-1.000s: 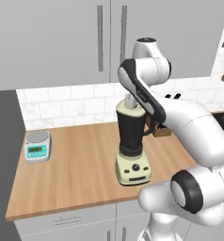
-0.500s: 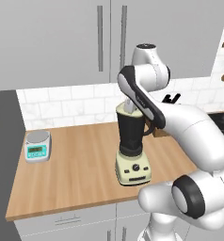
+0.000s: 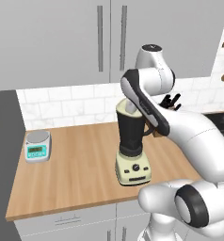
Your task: Close the lid blender by securely placing the lid on top.
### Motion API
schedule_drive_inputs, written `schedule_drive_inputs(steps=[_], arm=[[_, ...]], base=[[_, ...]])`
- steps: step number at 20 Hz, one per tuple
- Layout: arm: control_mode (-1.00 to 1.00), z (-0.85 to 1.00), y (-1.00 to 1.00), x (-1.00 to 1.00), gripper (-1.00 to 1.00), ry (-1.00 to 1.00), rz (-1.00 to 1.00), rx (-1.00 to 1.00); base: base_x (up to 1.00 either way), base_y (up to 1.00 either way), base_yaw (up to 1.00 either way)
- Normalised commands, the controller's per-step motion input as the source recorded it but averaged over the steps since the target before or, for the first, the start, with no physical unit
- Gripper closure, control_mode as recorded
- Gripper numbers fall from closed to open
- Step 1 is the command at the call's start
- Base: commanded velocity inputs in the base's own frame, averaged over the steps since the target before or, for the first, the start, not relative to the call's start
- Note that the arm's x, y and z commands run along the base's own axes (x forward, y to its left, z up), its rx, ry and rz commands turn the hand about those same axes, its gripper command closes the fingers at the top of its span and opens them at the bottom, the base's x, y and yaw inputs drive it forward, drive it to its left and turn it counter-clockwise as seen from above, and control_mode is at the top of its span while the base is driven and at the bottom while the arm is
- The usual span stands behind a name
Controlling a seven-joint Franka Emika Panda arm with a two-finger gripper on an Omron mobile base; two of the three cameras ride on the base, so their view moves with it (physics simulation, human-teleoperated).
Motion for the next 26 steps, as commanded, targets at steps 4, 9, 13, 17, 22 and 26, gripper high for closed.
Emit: schedule_drive_inputs(steps=[4,9,13,17,22,26], arm=[[-1.00,-0.02,0.00,-0.10,-1.00,-0.08,0.00,0.00],[-1.00,-0.07,0.00,-0.04,-1.00,-0.05,0.00,0.00],[-1.00,-0.42,0.00,0.00,-1.00,0.00,0.00,0.00],[-1.00,-0.21,0.00,0.00,-1.00,0.00,0.00,0.00],[-1.00,-0.38,0.00,0.00,-1.00,0.06,0.00,0.00],[-1.00,-0.50,0.00,0.00,-1.00,0.13,0.01,0.00]], base=[[0.00,0.00,0.00],[0.00,0.00,0.00],[0.00,0.00,0.00],[0.00,0.00,0.00],[0.00,0.00,0.00],[0.00,0.00,0.00]])
